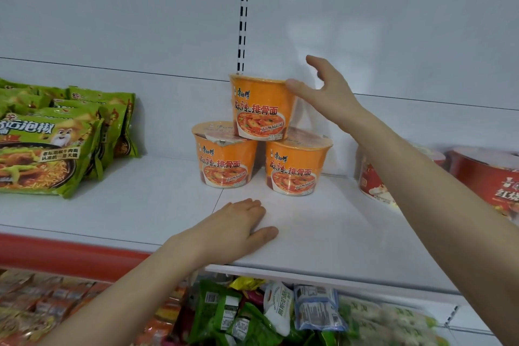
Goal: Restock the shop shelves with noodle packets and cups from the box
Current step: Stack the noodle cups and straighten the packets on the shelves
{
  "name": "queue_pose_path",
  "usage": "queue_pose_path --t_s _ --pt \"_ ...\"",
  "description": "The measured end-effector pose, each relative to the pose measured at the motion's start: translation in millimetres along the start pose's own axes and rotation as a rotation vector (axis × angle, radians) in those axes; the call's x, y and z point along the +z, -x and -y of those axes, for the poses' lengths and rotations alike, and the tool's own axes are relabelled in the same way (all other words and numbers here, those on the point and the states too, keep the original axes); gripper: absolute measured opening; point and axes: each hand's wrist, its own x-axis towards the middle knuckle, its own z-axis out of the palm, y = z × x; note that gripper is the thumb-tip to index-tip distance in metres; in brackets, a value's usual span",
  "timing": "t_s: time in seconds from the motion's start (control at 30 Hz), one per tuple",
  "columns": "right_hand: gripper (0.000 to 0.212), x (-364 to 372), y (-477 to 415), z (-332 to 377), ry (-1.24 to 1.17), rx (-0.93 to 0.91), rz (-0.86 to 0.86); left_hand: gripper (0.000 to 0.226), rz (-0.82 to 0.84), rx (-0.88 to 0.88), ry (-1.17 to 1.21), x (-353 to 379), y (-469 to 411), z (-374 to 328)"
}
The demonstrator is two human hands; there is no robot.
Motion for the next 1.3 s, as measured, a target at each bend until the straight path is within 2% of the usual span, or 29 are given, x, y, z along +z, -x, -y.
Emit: queue_pose_path --t_s 0.07,0.13,0.27,0.33,0.4,0.53,0.73,0.87,0.97,1.07,1.3 --pt "0.047 -5.2 6.2 2.9 0.073 -0.070 -0.158 0.056 -0.009 -0.001 0.004 -0.1 0.4 1.2" --pt "0.031 -8.1 15.0 9.4 0.078 -0.142 -0.227 0.059 -0.025 -0.001 -0.017 -0.9 0.5 3.0" --pt "0.022 1.5 37.3 29.2 0.107 -0.300 -0.116 0.063 -0.231 0.065 -0.144 -10.8 3.1 2.1" --pt "0.022 11.6 45.4 41.1 0.121 -0.366 -0.040 0.076 -0.364 0.098 -0.167 -18.4 8.6 0.9" --pt "0.022 23.6 48.7 54.0 0.113 -0.415 0.020 0.081 -0.436 0.097 -0.184 -24.7 21.4 1.7" --pt "0.020 54.3 48.1 82.0 0.052 -0.473 0.146 0.075 -0.523 0.019 -0.163 -34.4 59.8 16.7" --pt "0.019 122.8 47.4 133.4 -0.015 -0.489 0.285 0.082 -0.556 -0.186 -0.227 -50.5 138.8 66.8" --pt "0.020 177.6 53.8 180.5 -0.016 -0.531 0.306 0.056 -0.496 -0.275 -0.248 -54.1 200.5 101.4" --pt "0.022 216.8 62.0 219.0 -0.020 -0.532 0.325 0.061 -0.457 -0.294 -0.294 -56.4 248.4 130.0" --pt "0.024 255.6 72.9 255.0 -0.020 -0.545 0.333 0.043 -0.412 -0.340 -0.312 -58.6 293.4 160.6" --pt "0.022 318.4 93.1 307.4 -0.075 -0.536 0.392 0.039 -0.416 -0.368 -0.299 -59.2 353.8 223.6"
